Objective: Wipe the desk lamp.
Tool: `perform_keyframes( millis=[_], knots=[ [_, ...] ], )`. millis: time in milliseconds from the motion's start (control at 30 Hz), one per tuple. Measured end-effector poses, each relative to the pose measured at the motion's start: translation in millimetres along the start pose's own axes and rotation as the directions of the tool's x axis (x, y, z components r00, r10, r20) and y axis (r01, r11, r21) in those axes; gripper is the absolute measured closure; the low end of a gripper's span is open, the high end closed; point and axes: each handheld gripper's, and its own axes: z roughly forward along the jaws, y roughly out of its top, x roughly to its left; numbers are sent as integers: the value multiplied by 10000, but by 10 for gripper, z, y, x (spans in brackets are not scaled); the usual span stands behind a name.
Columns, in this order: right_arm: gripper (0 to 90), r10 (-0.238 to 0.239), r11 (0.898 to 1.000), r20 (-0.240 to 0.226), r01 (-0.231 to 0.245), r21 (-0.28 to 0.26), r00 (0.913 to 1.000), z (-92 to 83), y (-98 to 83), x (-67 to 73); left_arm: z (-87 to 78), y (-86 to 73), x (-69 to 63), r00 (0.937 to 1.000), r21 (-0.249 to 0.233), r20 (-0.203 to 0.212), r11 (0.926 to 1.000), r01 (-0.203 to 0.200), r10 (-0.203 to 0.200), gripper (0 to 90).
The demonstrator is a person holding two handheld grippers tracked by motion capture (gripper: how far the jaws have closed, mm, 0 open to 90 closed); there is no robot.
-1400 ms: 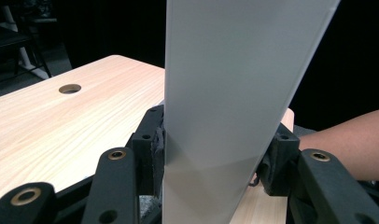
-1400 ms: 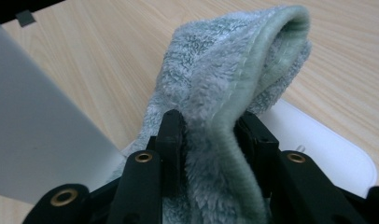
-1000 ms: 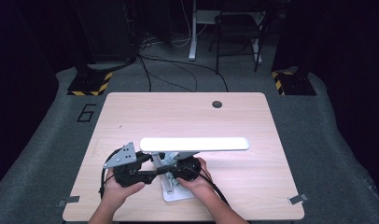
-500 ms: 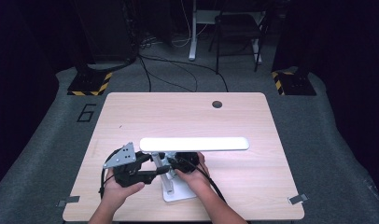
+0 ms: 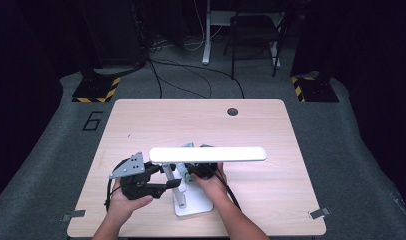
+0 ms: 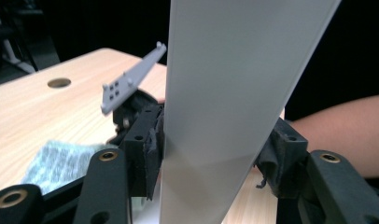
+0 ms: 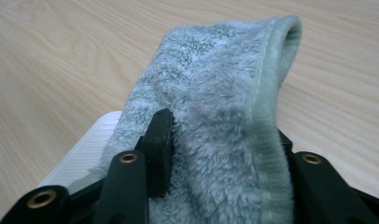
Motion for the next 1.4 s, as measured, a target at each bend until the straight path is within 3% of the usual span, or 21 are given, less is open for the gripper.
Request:
perform_keyframes(
  millis=[167, 467, 767, 933, 1067, 1133, 1233, 1400],
  knots=[
    [547, -288, 9995, 265, 285, 95, 9992, 3, 24, -73, 4, -35, 32, 10000, 85, 64, 10000, -10, 10, 450],
    [501, 356, 9994, 263, -356, 7, 9990, -11, 62, -170, 28, -74, 40, 9996, 268, 287, 9996, -93, 85, 499],
    [425, 224, 9990, 594, -201, -395, 9980, -160, 105, -241, 40, -77, 23, 9998, 197, 151, 9997, -138, 135, 505],
    [421, 306, 9995, 251, -305, -45, 9992, -175, 97, -258, 43, -76, 23, 9999, 182, 122, 9998, -120, 118, 505],
    [494, 21, 9977, 173, -32, 681, 9998, -69, 43, -203, 42, -78, 26, 9999, 211, 153, 9998, -10, 6, 504],
    [544, 108, 9987, 95, -113, 502, 9999, -45, 32, -187, 47, -75, 24, 9999, 226, 88, 9997, -88, 86, 505],
    [589, -305, 9986, 126, 299, 433, 9995, -3, 59, -142, 65, -70, 5, 9997, 236, 40, 9994, -257, 256, 508],
    [614, -612, 9973, 217, 602, 409, 9979, 93, 135, -53, 53, -69, 12, 9993, 286, 65, 9989, -379, 378, 512]
  ],
)
